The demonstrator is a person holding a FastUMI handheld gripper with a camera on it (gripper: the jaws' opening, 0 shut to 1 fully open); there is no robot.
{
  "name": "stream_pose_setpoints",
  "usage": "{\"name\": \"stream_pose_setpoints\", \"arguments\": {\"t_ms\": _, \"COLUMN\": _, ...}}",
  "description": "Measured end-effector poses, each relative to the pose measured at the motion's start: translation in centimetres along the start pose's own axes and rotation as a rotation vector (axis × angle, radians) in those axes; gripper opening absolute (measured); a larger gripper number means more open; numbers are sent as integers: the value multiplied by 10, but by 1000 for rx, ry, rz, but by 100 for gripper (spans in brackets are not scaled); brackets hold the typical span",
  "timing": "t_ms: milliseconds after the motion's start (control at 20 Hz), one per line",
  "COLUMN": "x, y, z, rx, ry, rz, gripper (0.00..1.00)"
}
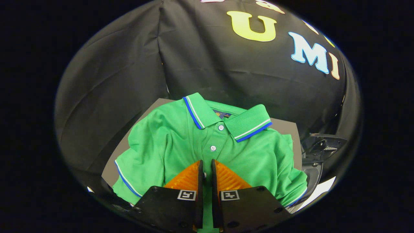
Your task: Put the clothes into the washing machine and then close the washing machine lid.
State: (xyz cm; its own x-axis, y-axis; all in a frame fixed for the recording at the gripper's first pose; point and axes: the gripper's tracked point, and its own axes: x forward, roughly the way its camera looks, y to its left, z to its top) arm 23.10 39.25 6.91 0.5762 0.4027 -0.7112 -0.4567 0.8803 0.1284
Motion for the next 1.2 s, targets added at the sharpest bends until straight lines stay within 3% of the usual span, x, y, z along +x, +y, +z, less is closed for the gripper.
{"name": "stream_pose_setpoints", "arguments": {"t_ms": 250, "x": 1, "y": 2, "z": 3, "rx": -10, "ry": -38, "rz": -8, "gripper": 14}}
{"name": "stream_pose_setpoints", "arguments": {"t_ms": 300, "x": -1, "y": 1, "z": 3, "rx": -17, "ry": -40, "rz": -6, "gripper": 1}}
{"name": "stream_pose_setpoints", "arguments": {"t_ms": 550, "x": -8, "y": 5, "z": 5, "rx": 10, "ry": -37, "rz": 14, "gripper": 1}}
{"name": "stream_pose_setpoints", "arguments": {"t_ms": 1200, "x": -89, "y": 3, "z": 73, "rx": -26, "ry": -262, "rz": 57, "gripper": 1}}
